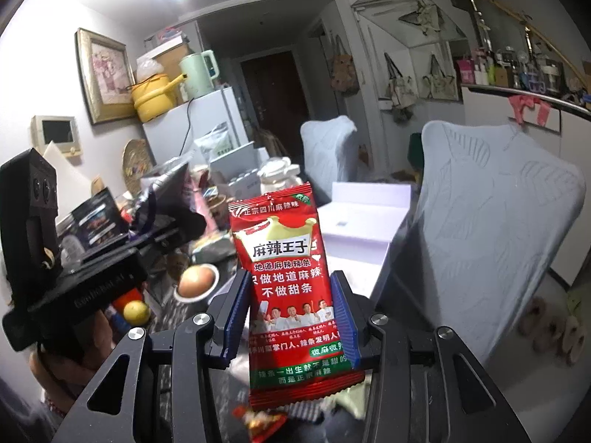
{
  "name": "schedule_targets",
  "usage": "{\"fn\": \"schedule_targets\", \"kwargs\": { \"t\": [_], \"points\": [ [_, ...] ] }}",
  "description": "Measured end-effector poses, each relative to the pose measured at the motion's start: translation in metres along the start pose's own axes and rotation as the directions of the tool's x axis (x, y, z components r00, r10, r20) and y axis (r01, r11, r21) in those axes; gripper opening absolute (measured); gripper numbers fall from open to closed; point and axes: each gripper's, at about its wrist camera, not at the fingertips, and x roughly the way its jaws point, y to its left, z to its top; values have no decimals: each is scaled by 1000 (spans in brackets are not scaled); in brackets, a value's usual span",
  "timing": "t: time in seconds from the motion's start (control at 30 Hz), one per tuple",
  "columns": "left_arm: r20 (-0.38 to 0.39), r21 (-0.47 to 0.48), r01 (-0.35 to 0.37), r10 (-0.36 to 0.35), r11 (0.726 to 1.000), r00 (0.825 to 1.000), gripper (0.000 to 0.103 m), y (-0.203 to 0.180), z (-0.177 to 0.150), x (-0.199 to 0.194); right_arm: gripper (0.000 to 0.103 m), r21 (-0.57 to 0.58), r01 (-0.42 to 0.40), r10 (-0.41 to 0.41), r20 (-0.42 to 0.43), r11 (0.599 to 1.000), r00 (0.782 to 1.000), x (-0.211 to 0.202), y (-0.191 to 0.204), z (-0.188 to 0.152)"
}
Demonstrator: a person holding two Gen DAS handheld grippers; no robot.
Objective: Organize soft objects
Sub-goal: 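Carry both held snack bags up and over the open white box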
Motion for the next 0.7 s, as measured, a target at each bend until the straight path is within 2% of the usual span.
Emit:
{"fn": "schedule_targets", "kwargs": {
  "t": [0.17, 0.37, 0.7],
  "points": [
    [11, 3, 13, -13, 1000, 1000, 31, 3, 13, 26, 43, -7, -3, 3, 18, 1000, 1000, 22, -10, 22],
    [-7, 13, -8, 8, 1000, 1000, 31, 13, 23, 59, 43, -9, -2, 2, 20, 1000, 1000, 53, -22, 41],
    [-151, -17, -38, 35, 999, 988, 31, 40, 8, 119, 43, 15, -35, 36, -59, 999, 998, 117, -42, 40]
  ]
}}
